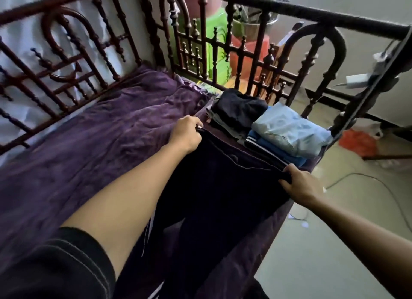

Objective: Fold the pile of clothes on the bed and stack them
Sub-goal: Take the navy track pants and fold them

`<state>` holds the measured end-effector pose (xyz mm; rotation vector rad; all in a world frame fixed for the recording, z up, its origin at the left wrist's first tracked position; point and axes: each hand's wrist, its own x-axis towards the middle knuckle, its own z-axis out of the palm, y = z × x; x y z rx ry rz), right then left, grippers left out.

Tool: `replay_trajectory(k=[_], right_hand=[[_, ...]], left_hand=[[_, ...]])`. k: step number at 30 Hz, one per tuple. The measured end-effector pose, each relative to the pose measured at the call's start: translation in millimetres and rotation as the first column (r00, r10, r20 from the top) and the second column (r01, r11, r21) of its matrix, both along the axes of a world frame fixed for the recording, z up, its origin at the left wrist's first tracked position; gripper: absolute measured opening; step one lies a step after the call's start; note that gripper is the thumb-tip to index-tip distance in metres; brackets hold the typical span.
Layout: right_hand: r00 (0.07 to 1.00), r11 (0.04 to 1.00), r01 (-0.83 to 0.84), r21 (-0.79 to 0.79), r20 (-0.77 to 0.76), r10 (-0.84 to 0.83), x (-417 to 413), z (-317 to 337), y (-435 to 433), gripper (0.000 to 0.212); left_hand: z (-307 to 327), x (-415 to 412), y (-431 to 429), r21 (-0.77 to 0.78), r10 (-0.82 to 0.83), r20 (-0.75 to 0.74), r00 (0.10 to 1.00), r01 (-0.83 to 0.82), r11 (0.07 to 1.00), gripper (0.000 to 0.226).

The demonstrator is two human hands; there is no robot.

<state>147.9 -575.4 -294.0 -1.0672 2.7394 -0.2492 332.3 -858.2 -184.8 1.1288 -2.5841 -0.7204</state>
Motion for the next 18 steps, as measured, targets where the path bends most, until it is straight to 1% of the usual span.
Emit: replay_trajectory(k=[3,6,8,10,12,13,16,18], right_hand=[[0.995,0.993,0.024,0.112,0.094,-0.035,-40,-56,-27,0.030],[0.984,0.976,0.024,0.219,0.167,-0.062,-68,-110,-52,0.029],[0.980,0.961,0.020,0.276,0.187,-0.074,-78,-136,-64,0.024],[0.976,0.944,-0.009,0.330,0.210,-0.064,-82,-150,-78,0.030],[0.968,0.925,-0.112,0.362,0.251,0.020,-75,-155,-95,0.040],[0.957,0.912,-0.182,0.367,0.279,0.079,-68,-156,-104,0.042],[0.899,0.840,-0.392,0.375,0.351,0.262,-28,-157,-132,0.040],[0.832,0.767,-0.527,0.365,0.407,0.378,10,-158,-147,0.035]], left_hand=[[-46,-22,-10,0.151,-0.014,0.089,0.996,0.001,0.989,0.041],[-92,-29,-27,0.323,-0.028,0.181,0.983,-0.032,0.946,0.063],[-119,-20,-41,0.359,0.042,0.203,0.978,-0.114,0.926,0.071],[-141,6,-48,0.371,0.147,0.220,0.964,-0.222,0.902,0.069],[-159,46,-44,0.389,0.263,0.276,0.924,-0.358,0.849,0.062],[-166,70,-38,0.404,0.321,0.314,0.894,-0.432,0.806,0.058],[-181,147,-2,0.431,0.454,0.433,0.779,-0.621,0.654,0.045],[-188,198,31,0.402,0.500,0.505,0.704,-0.704,0.585,0.039]])
